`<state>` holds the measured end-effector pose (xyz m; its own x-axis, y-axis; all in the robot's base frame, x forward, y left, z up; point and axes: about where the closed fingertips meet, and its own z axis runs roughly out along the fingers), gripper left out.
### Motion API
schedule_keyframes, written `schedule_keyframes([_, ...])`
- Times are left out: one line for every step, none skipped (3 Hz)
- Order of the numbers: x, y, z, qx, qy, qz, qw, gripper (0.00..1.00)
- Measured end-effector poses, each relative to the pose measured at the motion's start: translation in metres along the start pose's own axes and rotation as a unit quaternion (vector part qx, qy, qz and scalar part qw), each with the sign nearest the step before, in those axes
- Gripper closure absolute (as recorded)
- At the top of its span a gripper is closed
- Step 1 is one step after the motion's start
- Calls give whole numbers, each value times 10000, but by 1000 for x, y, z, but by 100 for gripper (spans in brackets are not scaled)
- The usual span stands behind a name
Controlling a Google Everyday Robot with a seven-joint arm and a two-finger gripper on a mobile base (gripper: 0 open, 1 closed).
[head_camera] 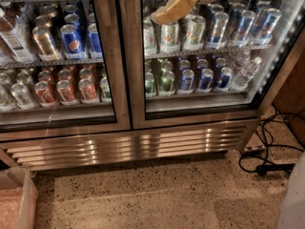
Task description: Open right fridge door
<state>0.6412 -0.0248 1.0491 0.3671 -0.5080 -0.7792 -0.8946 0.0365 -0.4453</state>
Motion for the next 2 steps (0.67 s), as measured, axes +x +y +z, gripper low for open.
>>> schedule_keyframes([8,-11,3,162,223,71,9996,40])
schedule_keyframes([17,-23,7,268,364,172,9988,41])
